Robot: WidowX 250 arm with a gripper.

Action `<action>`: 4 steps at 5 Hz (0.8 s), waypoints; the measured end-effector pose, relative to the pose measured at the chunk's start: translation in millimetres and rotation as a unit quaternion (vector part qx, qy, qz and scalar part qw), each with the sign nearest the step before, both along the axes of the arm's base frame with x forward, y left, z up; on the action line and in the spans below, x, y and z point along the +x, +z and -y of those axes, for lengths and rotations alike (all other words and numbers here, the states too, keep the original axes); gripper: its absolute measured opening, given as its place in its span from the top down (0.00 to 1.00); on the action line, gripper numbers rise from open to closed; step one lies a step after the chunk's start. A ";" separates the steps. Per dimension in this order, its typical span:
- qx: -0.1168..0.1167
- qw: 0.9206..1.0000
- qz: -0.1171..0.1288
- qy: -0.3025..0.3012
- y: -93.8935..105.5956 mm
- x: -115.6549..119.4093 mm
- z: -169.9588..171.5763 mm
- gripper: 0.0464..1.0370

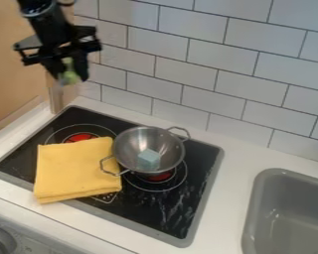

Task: Moved the thing

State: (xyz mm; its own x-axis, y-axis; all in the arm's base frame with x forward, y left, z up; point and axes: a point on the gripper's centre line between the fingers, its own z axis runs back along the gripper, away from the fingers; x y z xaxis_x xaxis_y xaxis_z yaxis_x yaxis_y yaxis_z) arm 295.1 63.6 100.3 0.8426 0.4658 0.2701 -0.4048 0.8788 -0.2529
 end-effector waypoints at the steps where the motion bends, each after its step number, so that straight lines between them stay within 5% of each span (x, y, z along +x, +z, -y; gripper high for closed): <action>1: 0.002 0.999 0.006 -0.046 6.4 -6.2 35.4 0.69; 4: 0.020 0.976 -0.003 -0.219 -7.4 -27.6 147.9 0.70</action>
State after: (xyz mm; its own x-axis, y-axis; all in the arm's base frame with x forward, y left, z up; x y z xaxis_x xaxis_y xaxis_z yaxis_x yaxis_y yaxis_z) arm 267.5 -84.3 92.8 0.9599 0.0508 0.2756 0.0099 0.9766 -0.2146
